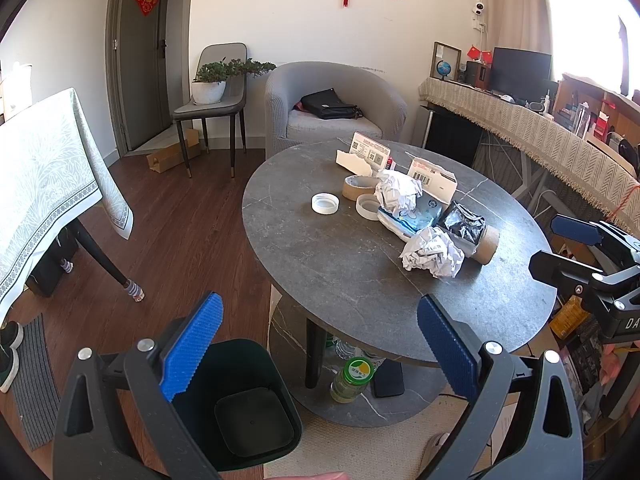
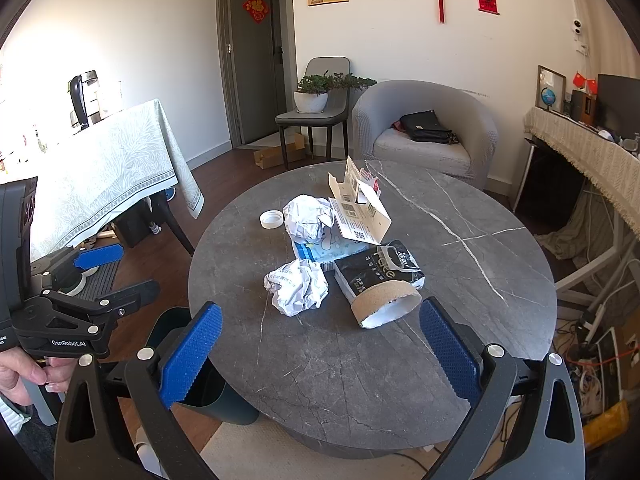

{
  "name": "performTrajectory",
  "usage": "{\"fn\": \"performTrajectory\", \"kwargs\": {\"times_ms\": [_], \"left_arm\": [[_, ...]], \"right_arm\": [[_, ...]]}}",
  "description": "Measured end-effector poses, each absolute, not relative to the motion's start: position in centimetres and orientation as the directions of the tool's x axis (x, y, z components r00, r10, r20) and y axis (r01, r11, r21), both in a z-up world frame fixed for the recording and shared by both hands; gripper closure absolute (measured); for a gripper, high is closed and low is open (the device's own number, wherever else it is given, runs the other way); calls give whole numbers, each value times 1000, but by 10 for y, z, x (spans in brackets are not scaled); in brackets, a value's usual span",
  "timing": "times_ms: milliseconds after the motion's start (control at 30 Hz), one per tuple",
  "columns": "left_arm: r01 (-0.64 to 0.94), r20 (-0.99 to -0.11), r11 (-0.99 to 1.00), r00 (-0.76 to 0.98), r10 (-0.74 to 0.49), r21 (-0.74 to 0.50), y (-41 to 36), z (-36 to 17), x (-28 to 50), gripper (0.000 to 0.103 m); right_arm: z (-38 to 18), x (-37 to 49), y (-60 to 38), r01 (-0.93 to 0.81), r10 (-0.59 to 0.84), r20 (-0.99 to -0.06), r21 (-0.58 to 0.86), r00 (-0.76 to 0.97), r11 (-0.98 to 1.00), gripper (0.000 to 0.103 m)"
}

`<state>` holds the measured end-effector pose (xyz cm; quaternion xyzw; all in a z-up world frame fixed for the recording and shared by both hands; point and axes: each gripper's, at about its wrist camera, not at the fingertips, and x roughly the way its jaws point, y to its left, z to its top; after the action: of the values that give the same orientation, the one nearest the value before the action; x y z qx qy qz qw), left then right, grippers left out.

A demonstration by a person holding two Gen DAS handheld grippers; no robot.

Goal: Collect trash
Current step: 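Move the left gripper toward the crumpled white paper on the table, then close the left gripper on the crumpled white paper while the right gripper grasps the cardboard tube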

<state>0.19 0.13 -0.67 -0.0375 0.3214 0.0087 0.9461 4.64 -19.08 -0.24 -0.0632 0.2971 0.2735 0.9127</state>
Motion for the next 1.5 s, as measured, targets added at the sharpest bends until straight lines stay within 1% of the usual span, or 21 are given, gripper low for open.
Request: {"fn": "performTrajectory", "kwargs": {"times_ms": [400, 767, 900, 1000, 1100, 1133, 1167, 1200, 1267, 1333, 1433, 1500], "left_arm": [[-13, -598, 998, 801, -27, -61, -4, -8, 4, 4], [18, -609, 999, 792, -38, -39, -17, -10, 10, 4], [44, -612, 998, 788, -67, -53, -21, -10, 15, 5], [79, -609, 994, 786, -106, -72, -25, -10, 19, 6], [126, -610, 987, 776, -161, -100, -29, -12, 26, 9], [144, -609, 984, 772, -179, -106, -31, -13, 28, 14], [164, -613, 980, 765, -196, -110, -33, -14, 31, 18], [184, -616, 977, 758, -212, -110, -35, -15, 33, 19], [218, -620, 970, 748, -236, -107, -41, -18, 37, 23], [238, -628, 965, 736, -253, -110, -46, -22, 42, 27], [266, -641, 955, 712, -288, -133, -50, -27, 52, 27], [267, -644, 955, 710, -284, -127, -53, -30, 59, 26]], "right_arm": [[-1, 51, -193, -543, 457, -584, 32, 671, 839, 3], [-8, 58, -200, -537, 451, -605, 45, 656, 842, 3], [-11, 61, -203, -538, 450, -608, 44, 654, 842, 3], [-13, 65, -209, -537, 466, -606, 75, 645, 841, 3], [-17, 70, -213, -551, 487, -614, 100, 621, 829, 9], [-18, 71, -213, -555, 490, -616, 103, 616, 826, 10], [-19, 73, -214, -559, 493, -619, 104, 611, 823, 11], [-20, 74, -214, -563, 495, -623, 104, 606, 820, 12], [-22, 78, -216, -566, 494, -632, 105, 597, 818, 21], [-24, 81, -218, -568, 497, -638, 111, 588, 815, 24], [-28, 86, -218, -575, 497, -652, 113, 573, 810, 24], [-31, 90, -219, -576, 495, -659, 113, 567, 810, 24]]}}
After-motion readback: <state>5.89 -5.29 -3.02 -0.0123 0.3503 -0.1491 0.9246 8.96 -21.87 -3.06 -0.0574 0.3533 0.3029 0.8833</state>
